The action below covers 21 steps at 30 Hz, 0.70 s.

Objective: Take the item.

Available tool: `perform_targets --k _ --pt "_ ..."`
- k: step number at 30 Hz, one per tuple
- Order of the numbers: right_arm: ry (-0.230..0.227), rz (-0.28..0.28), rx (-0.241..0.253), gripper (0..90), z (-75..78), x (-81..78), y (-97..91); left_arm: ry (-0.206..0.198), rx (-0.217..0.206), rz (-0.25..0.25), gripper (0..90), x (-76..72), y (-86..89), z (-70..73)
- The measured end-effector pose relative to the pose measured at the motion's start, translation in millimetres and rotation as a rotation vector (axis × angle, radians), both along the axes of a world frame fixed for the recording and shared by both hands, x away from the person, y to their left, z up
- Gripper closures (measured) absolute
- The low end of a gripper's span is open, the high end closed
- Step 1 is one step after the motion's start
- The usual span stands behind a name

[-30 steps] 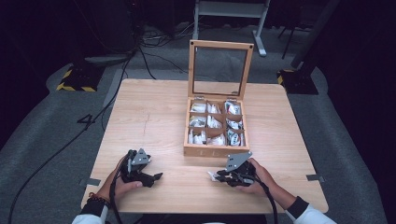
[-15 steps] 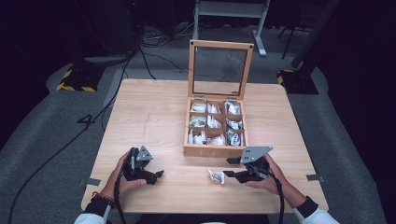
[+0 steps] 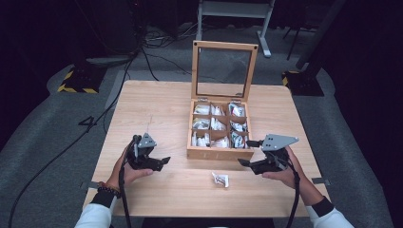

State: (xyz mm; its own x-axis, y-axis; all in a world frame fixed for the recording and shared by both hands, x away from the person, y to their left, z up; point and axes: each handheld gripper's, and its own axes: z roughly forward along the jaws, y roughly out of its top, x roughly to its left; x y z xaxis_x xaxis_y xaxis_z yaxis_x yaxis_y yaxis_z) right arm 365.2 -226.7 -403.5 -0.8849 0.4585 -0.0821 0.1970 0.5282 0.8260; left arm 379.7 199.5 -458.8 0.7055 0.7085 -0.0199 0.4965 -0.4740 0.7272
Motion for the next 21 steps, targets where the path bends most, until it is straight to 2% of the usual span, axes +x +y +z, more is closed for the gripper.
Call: perform_targets --k 2,5,6,8,9,11,13,16,18,21 --pt "-0.009 -0.022 -0.002 24.4 3.7 4.9 -5.2 -0.001 -0.013 0.005 16.4 8.3 -3.6 6.8" --pt "-0.029 -0.077 0.012 24.3 10.8 15.5 -14.3 -0.029 -0.012 0.003 16.5 21.2 -8.5 16.9" --pt "-0.034 -0.093 0.011 24.6 12.9 18.1 -16.1 -0.049 -0.008 0.008 16.7 26.9 -11.2 21.6" --pt "-0.043 -0.129 0.020 26.4 18.4 25.7 -20.7 -0.045 -0.027 0.002 16.9 37.7 -14.9 28.8" --pt "-0.043 -0.140 0.020 26.4 21.8 30.9 -22.7 -0.052 -0.021 0.003 16.8 41.6 -16.4 31.5" --pt "-0.078 -0.177 0.006 26.7 26.7 40.0 -25.9 -0.059 -0.013 -0.005 16.6 51.8 -21.3 38.1" --pt "-0.084 -0.206 0.019 27.4 31.8 52.0 -29.6 -0.070 -0.002 -0.008 16.4 63.2 -25.6 46.4" --pt "-0.133 -0.263 -0.030 28.5 36.2 65.9 -30.5 -0.079 -0.035 -0.003 16.6 81.2 -30.8 58.2" --pt "-0.103 -0.265 -0.033 29.0 38.8 81.2 -31.9 -0.088 -0.038 0.000 17.6 92.0 -34.7 63.0" --pt "-0.096 -0.318 -0.031 30.3 40.8 101.1 -34.0 -0.092 -0.042 0.012 18.8 109.6 -41.7 68.5"
